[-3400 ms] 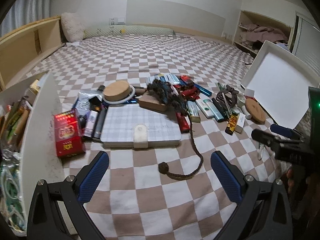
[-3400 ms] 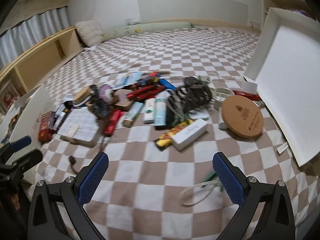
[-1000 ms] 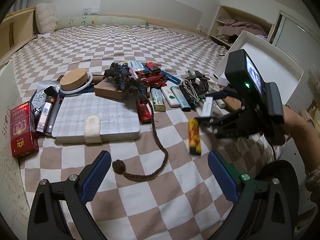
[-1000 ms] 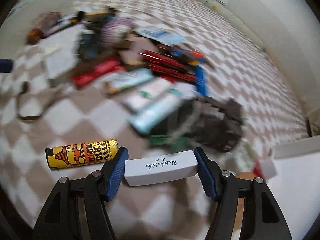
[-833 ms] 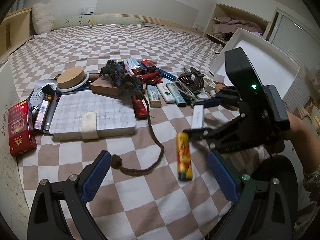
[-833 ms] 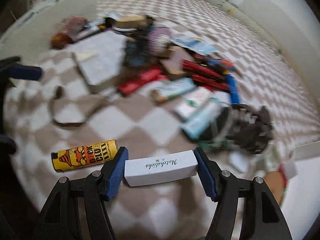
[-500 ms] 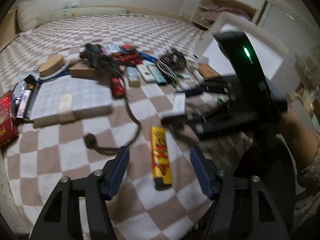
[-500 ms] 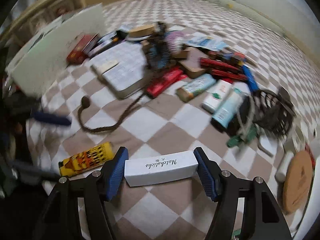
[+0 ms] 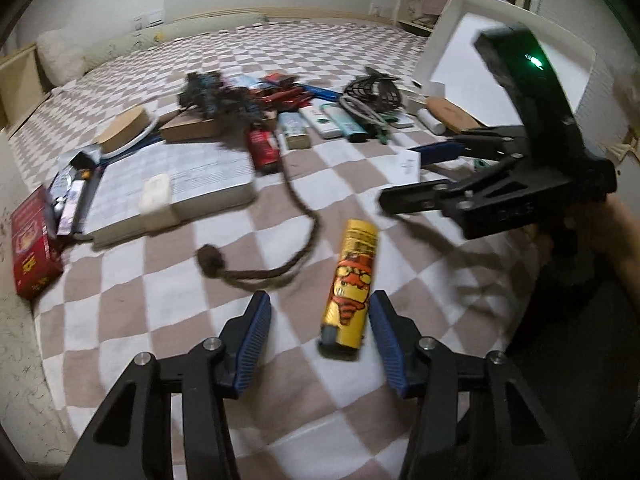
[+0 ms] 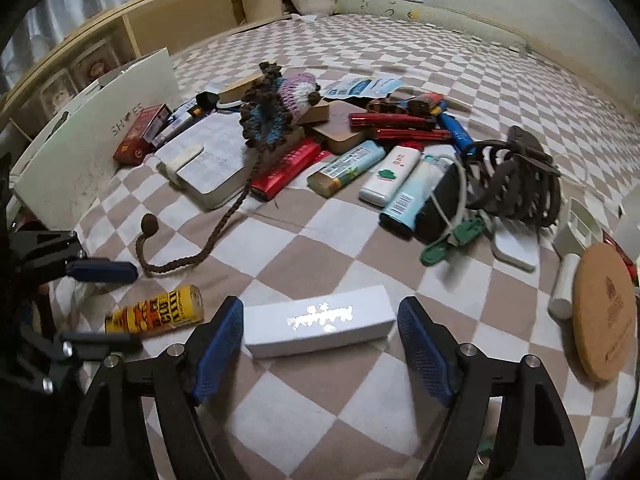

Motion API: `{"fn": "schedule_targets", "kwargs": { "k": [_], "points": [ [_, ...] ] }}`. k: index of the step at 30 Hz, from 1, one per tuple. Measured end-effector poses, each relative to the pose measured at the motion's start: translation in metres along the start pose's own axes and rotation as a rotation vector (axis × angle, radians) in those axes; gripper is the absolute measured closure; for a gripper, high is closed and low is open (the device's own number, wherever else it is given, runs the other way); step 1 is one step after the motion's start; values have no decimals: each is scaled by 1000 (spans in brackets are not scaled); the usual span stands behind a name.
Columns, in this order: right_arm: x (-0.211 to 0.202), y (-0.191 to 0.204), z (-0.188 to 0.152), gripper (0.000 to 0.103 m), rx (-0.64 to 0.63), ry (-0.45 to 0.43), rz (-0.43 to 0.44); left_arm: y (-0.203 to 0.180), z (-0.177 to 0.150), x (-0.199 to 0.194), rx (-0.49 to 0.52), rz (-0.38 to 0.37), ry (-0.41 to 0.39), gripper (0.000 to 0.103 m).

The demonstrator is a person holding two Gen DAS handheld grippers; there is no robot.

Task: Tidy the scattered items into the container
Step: 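Grasp the yellow Duck Club tube with the left gripper while the right holds the box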

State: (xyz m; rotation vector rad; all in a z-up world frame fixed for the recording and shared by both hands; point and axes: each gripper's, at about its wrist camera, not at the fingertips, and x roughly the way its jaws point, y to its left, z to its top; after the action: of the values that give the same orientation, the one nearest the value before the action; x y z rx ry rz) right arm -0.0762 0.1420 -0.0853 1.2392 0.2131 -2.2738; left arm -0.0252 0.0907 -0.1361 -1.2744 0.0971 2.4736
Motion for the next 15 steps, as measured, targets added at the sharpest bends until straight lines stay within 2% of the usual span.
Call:
{"fn": "schedule_targets", "kwargs": {
  "k": [5, 10, 12, 14, 15],
  "points": [
    [-3, -2, -3, 24, 12, -10, -5, 21, -1, -3, -46, 48, 0, 52],
    [-3, 1, -4, 34, 5, -10, -12, 38, 5, 0, -105, 119, -16, 52],
    [-4, 2, -5, 34, 6, -11, -16, 40, 7, 3, -120, 111, -16, 52],
    [-4, 2, -6, 34, 17, -12, -17, 36, 8, 0, -117, 72, -35, 51],
    [-4, 2, -7, 34, 24, -11, -18, 33, 8, -2, -111, 54, -46, 41]
  ]
}}
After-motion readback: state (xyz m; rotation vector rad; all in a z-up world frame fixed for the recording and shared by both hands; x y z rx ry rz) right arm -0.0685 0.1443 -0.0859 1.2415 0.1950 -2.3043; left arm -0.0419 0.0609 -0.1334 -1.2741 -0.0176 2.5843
